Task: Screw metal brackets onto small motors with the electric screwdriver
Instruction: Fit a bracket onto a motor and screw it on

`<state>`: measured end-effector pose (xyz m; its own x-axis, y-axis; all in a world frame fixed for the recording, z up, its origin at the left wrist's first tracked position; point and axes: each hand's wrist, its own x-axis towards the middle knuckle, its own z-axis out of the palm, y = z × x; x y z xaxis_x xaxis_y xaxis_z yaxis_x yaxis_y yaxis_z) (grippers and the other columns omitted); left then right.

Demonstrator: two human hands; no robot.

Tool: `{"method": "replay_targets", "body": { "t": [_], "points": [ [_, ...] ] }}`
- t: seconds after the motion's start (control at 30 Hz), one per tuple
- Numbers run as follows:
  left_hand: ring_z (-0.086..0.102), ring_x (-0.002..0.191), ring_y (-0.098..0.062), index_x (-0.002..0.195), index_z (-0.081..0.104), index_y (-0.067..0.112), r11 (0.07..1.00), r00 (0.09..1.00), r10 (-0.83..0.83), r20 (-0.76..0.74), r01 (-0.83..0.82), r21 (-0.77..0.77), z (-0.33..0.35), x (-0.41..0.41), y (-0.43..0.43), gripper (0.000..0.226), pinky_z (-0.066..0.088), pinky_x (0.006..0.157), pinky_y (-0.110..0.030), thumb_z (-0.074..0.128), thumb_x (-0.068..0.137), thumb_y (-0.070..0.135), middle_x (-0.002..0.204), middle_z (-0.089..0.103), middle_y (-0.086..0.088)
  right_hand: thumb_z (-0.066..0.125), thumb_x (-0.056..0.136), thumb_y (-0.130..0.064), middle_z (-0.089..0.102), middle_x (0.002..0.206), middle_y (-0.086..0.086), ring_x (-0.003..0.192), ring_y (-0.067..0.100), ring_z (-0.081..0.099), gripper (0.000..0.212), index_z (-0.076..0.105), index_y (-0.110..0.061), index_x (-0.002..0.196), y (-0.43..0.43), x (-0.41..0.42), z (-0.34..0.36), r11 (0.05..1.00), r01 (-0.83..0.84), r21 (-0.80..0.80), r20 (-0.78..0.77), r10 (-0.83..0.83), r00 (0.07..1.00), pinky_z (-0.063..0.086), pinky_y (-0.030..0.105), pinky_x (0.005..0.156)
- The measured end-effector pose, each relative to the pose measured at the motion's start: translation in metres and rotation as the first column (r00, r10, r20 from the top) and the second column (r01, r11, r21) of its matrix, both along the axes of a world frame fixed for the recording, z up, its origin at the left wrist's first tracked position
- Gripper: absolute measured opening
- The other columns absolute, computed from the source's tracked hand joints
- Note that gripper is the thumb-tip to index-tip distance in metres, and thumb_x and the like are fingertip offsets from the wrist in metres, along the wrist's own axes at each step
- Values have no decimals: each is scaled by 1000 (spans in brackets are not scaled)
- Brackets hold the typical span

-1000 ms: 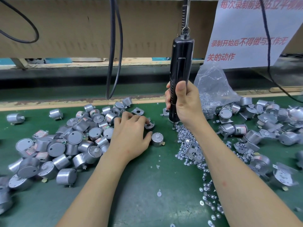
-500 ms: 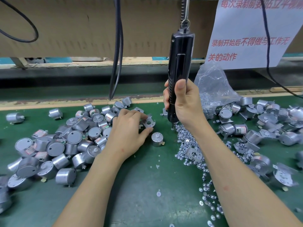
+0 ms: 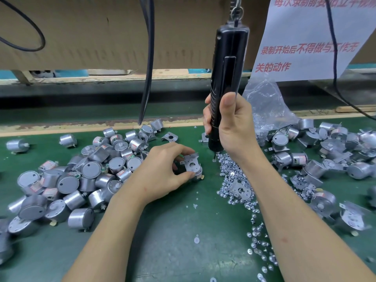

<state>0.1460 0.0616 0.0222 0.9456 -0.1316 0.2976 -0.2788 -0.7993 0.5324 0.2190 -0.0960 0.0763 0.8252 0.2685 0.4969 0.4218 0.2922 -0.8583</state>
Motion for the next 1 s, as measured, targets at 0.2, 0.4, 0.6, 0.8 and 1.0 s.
{"method": "replay_targets", "body": {
  "t": [0.2,0.4,0.6,0.8,1.0],
  "points": [
    [57,87,4,118,67,23,999,1000,-18,-20,17,-29,-2,0,-4,45,44,72,-7,83,77,33,101,61,14,53,68,-88,53,58,-6,45,16,49,81,54,-10,89,3,-9,4,997,-61,38,-11,62,998,42,30,48],
    [56,87,6,117,67,23,999,999,-17,-41,16,-29,-4,1,-4,45,43,72,-6,83,77,35,100,61,15,55,67,-89,52,56,-7,43,17,47,83,53,-9,87,10,-16,5,993,-102,54,-15,103,995,39,29,48],
    [56,89,5,116,67,23,999,999,-21,-42,19,-36,-4,1,-4,44,44,72,-6,83,76,34,97,60,16,55,66,-89,52,56,-7,43,17,46,83,52,-8,88,12,-21,6,991,-116,66,-12,117,993,38,29,48],
    [56,90,5,115,67,24,999,999,-25,-48,23,-36,-3,1,-4,44,44,73,-6,83,76,35,98,61,14,54,67,-87,52,57,-7,44,17,47,83,52,-7,89,12,-24,7,992,-108,61,-7,109,994,39,31,49],
    [57,87,4,115,67,26,999,998,-28,-57,27,-21,-2,0,-4,44,46,74,-8,83,76,36,99,61,14,54,68,-87,53,57,-6,45,17,47,83,52,-6,89,12,-25,9,994,-89,65,-2,89,996,40,27,51]
  ]
}}
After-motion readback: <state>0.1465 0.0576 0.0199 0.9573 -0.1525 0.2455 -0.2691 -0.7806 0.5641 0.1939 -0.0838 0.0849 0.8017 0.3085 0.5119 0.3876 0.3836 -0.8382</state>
